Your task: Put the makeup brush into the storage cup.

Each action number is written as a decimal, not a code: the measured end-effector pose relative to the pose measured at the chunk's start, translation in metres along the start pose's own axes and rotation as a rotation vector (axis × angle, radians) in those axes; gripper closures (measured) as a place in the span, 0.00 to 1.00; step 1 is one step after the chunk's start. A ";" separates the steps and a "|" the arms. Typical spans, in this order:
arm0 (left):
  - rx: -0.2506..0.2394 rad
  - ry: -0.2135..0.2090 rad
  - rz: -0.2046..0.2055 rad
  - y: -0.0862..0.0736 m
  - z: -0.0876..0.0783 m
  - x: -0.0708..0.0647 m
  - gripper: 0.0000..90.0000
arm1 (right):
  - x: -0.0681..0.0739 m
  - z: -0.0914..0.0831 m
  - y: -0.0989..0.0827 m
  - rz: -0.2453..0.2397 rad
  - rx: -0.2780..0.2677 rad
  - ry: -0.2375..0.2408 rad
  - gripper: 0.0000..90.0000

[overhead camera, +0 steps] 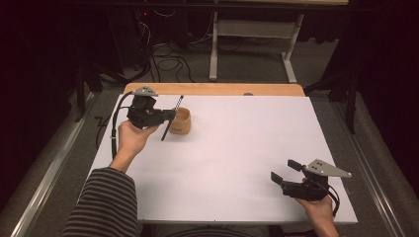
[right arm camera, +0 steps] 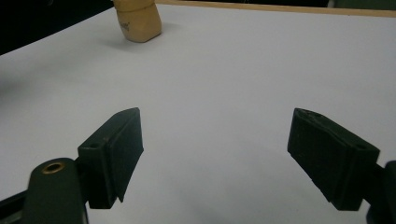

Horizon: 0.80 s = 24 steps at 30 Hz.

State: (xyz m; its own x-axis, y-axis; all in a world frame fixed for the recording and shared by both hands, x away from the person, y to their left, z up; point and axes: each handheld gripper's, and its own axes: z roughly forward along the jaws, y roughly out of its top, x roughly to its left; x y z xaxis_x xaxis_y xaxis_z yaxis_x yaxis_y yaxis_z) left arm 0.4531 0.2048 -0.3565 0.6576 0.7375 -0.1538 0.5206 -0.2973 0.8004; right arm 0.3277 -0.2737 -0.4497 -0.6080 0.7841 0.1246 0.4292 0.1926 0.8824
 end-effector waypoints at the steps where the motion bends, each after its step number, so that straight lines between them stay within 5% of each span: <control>1: -0.004 0.004 -0.003 0.001 0.000 0.001 0.93 | 0.000 0.000 0.000 0.000 0.000 0.000 0.22; 24: -0.048 0.042 -0.037 0.006 0.014 0.007 0.93 | 0.000 0.000 0.000 0.002 -0.003 0.007 0.22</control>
State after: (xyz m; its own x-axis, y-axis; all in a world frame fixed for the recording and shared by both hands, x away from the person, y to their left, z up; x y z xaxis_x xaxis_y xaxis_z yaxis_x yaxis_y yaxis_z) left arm 0.4684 0.1995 -0.3607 0.6143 0.7726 -0.1605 0.5172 -0.2406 0.8214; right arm 0.3282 -0.2737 -0.4499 -0.6117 0.7804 0.1297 0.4288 0.1893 0.8833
